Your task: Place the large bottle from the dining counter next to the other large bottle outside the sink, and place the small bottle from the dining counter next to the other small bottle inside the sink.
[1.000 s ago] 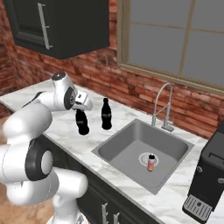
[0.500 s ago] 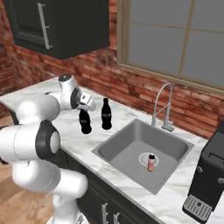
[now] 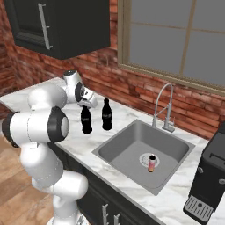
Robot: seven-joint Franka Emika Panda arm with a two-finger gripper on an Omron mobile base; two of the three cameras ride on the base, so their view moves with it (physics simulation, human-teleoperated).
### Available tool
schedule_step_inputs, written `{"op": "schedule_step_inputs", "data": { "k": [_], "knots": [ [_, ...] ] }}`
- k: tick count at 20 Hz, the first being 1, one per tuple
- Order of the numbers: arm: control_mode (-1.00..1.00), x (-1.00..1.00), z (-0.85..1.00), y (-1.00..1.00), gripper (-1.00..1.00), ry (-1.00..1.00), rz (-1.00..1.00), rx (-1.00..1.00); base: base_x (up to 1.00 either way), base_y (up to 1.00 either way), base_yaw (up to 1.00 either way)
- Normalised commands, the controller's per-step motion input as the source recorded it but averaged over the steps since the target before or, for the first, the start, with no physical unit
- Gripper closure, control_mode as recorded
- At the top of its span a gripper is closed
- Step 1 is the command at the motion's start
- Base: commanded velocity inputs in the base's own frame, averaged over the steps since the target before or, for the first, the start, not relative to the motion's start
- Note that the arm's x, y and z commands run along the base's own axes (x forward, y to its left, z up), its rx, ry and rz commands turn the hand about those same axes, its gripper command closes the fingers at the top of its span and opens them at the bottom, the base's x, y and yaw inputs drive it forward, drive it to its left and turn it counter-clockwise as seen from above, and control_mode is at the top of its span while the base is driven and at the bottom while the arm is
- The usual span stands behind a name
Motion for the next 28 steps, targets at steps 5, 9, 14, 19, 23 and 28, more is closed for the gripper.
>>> {"op": "schedule_step_inputs", "data": {
  "k": [5,9,14,19,23,28],
  "knots": [
    [-1.00,0.48,-0.33,0.00,1.00,0.05,-0.04,0.00,0.00,0.00,0.00],
    [-1.00,0.29,-0.41,0.00,-1.00,0.04,-0.04,0.00,0.00,0.00,0.00],
    [-1.00,-0.09,-0.39,-0.02,-1.00,0.01,-0.03,0.01,0.00,0.00,0.00],
    [-1.00,-0.39,-0.27,-0.11,-1.00,0.00,-0.03,0.03,0.00,0.00,0.00],
    [-1.00,-0.46,-0.25,-0.10,-1.00,0.00,-0.04,0.03,0.00,0.00,0.00],
    [-1.00,-0.19,-0.18,-0.04,-1.00,-0.01,-0.04,0.03,0.00,0.00,0.00]
  ]
}}
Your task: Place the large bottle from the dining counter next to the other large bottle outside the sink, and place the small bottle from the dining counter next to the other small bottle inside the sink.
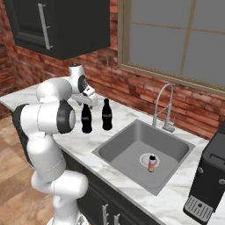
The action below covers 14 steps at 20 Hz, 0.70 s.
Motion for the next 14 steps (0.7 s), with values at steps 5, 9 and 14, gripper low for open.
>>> {"op": "schedule_step_inputs", "data": {
  "k": [5,9,14],
  "knots": [
    [-1.00,0.05,-0.02,0.00,-1.00,-0.07,-0.04,0.04,0.00,0.00,0.00],
    [-1.00,-0.09,0.11,0.00,-1.00,-0.07,-0.04,0.05,0.00,0.00,0.00],
    [-1.00,-0.32,0.18,0.00,-1.00,-0.06,-0.03,0.04,0.00,0.00,0.00]
  ]
}}
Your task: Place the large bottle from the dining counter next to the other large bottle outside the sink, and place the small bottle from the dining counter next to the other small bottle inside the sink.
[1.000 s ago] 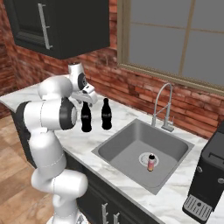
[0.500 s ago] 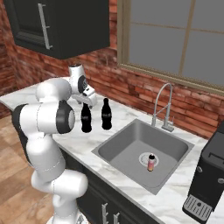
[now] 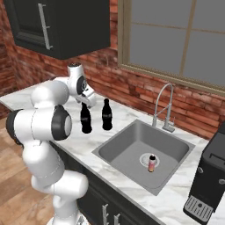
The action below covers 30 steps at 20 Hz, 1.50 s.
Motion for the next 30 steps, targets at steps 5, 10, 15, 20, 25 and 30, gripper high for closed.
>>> {"op": "schedule_step_inputs", "data": {
  "k": [5,10,15,20,25,30],
  "knots": [
    [-1.00,-0.25,0.21,0.00,-1.00,-0.05,-0.02,0.02,0.00,0.00,0.00],
    [-1.00,-0.42,0.22,0.00,-1.00,-0.06,-0.01,0.02,0.00,0.00,0.00],
    [-1.00,-0.62,0.35,-0.01,-1.00,-0.01,0.01,0.01,0.00,0.00,0.00],
    [-1.00,-0.71,0.43,-0.09,-1.00,0.02,0.07,0.00,0.00,0.00,0.00],
    [-1.00,-0.64,0.52,-0.05,-1.00,0.10,0.08,0.00,0.00,0.00,0.00],
    [-1.00,-0.53,0.31,-0.01,-1.00,0.09,0.09,0.00,0.00,0.00,0.00]
  ]
}}
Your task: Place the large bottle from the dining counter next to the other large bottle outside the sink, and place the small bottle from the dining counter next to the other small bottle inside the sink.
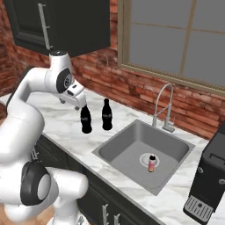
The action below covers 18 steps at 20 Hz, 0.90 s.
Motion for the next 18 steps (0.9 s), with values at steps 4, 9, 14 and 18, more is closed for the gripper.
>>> {"op": "schedule_step_inputs", "data": {
  "k": [4,9,14,18],
  "knots": [
    [-1.00,-0.51,0.12,0.00,-1.00,0.05,0.12,0.00,0.00,0.00,0.00],
    [-1.00,-0.52,0.01,0.00,-1.00,0.01,0.12,-0.04,0.00,0.00,0.00],
    [-1.00,-0.59,0.00,0.00,-1.00,0.00,0.13,-0.06,0.00,0.00,0.00],
    [-1.00,-0.43,0.00,0.00,-1.00,0.00,0.11,-0.04,0.00,0.00,0.00]
  ]
}}
